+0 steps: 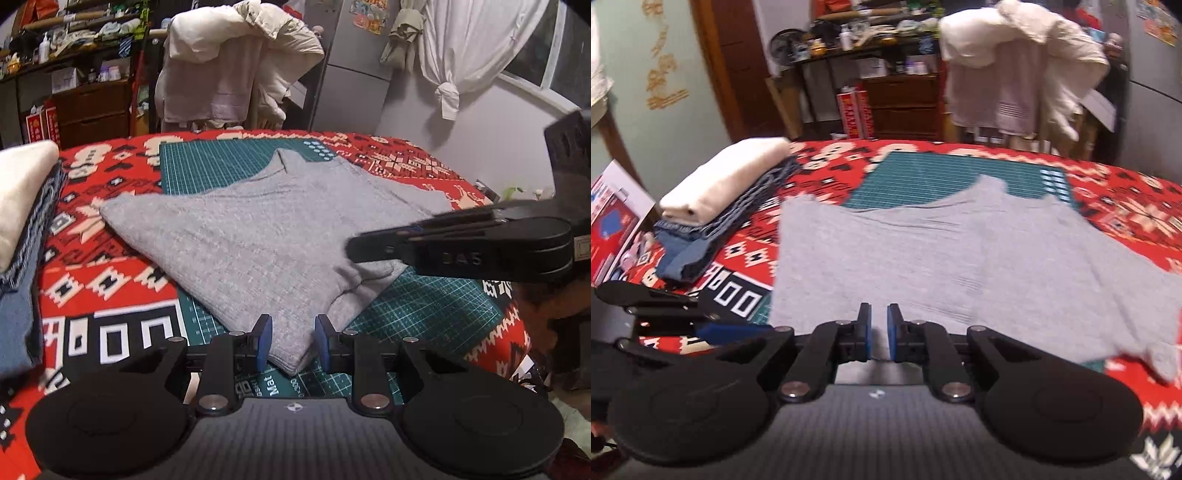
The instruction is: Fold clothes
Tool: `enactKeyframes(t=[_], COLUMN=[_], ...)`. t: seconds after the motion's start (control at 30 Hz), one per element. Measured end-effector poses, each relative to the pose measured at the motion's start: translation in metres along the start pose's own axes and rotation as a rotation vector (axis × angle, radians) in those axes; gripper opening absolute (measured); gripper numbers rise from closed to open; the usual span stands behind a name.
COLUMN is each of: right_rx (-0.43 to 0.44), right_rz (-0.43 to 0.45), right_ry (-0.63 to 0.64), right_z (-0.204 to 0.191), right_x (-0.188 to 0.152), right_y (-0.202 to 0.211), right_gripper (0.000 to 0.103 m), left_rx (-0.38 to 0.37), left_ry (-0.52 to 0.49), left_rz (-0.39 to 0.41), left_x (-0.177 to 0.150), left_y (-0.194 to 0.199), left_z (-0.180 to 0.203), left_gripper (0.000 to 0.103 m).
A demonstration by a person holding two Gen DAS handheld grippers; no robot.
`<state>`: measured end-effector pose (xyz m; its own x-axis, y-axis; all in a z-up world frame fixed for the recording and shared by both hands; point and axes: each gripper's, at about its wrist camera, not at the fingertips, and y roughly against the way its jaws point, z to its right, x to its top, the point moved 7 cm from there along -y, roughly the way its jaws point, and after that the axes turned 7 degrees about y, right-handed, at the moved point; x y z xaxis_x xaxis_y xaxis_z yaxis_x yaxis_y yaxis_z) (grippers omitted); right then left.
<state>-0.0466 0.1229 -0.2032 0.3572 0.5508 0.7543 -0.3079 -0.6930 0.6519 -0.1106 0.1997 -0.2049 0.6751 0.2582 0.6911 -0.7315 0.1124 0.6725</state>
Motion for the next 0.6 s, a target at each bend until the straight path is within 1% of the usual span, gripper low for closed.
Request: enactKeyframes(t=[0.13, 0.2, 0.37, 0.4, 0.5, 0.6], right_rx=[0.036, 0.035, 0.018, 0.020, 0.030, 0.086], right_rz=[-0.037, -0.061, -0.081, -0.084, -0.069, -0.029], right_ry=[0.035, 0.058, 0.104, 0.106, 0.098, 0.104], right_z=[-0.014, -0.017, -0.016, -0.016, -0.018, -0.030], right_x=[-0.003, -0.009, -0.019, -0.020, -0.019, -0.009], right_y=[-0.017, -0.023, -0.015, -0.012, -0.001, 0.006], right_gripper=[0.010, 0.009, 0.009, 0.009, 0.009, 0.009], left_rx=[0.000, -0.003, 0.002, 0.002, -0.003, -0.033], left_ry=[0.007, 0.006, -0.012, -0.012, -0.010, -0.017], left_rz=[0.002, 0.002, 0.000, -0.001, 0.004, 0.030], left_x=[-0.005, -0.007, -0.013, -0.014, -0.016, -0.016], left_y=[0.002, 0.003, 0.009, 0.010, 0.014, 0.020], left_z=[-0.001, -0.001, -0.001, -0.001, 0.000, 0.003], left_gripper=[0.024, 0.024, 0.024, 0.022, 0.016, 0.015])
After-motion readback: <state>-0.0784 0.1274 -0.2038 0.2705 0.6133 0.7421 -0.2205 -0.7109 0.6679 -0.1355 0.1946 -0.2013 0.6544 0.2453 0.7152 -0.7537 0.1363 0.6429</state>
